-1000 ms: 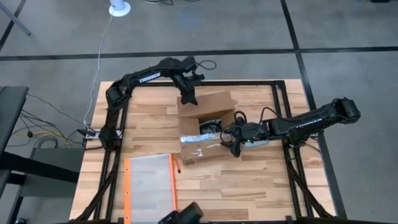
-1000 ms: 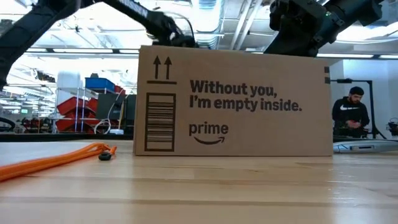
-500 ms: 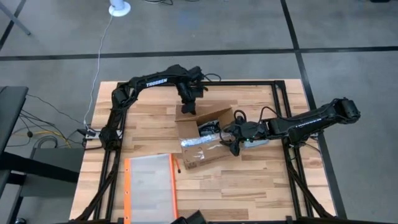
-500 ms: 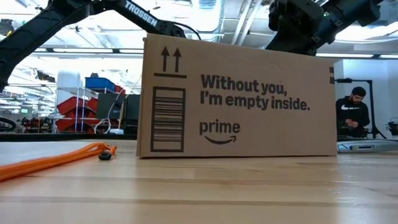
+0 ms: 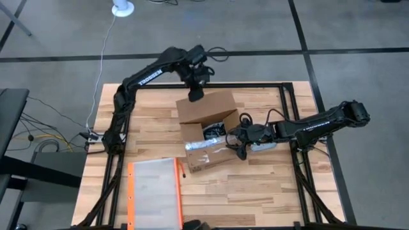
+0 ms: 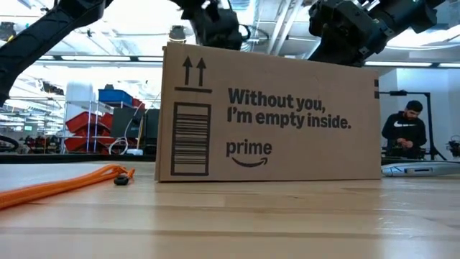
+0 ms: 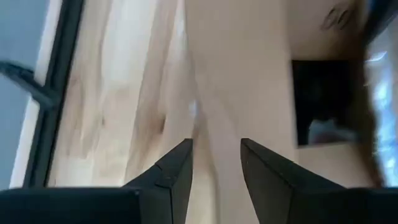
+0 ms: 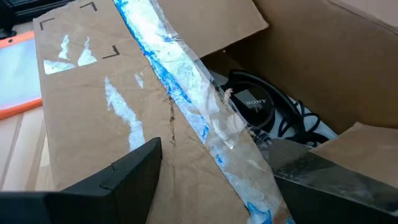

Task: Unpack boxes
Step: Open the cardboard box with the silver cutter

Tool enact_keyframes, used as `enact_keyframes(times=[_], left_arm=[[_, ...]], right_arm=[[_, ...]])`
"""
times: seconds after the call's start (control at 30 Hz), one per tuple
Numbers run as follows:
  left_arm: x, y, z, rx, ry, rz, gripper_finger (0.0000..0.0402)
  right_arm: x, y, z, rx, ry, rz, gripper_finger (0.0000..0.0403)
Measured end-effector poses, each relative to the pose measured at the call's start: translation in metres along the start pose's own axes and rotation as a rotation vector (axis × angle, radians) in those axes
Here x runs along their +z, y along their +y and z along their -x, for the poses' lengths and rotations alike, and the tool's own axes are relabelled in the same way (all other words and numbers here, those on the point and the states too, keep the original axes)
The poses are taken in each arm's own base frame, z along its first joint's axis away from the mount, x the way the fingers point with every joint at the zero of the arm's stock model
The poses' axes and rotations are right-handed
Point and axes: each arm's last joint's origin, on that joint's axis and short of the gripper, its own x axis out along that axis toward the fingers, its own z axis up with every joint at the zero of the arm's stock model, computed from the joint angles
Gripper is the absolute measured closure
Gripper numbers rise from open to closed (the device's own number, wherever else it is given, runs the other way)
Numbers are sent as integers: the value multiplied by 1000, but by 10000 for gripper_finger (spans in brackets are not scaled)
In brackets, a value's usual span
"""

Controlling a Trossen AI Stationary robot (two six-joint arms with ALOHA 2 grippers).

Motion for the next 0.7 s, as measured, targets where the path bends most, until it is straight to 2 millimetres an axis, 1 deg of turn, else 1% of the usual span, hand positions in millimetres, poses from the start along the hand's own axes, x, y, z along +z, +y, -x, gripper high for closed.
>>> enact_keyframes(times=[0.1, 0.17, 0.23, 0.37, 0.43, 0.57, 0.7], left_arm=[[-3, -22, 11, -36, 4, -2, 281], [-5, -39, 11, -64, 51, -18, 281], [-5, -57, 7, -86, 86, -50, 281], [-2, -94, -7, -135, 112, -159, 281], [-2, -107, -16, -150, 119, -211, 281], [-3, -119, -35, -167, 135, -258, 281], [-8, -117, -56, -165, 166, -246, 281]], right_arm=[[0, -1, 0, 9, 11, 18, 122], [0, -3, 0, 18, 19, 22, 122], [0, -7, -1, 29, 39, 14, 122], [3, -17, -2, 136, 75, -31, 122], [4, -21, -3, 193, 93, -64, 122], [7, -26, -3, 316, 121, -123, 133], [4, -26, -2, 378, 176, -116, 161]])
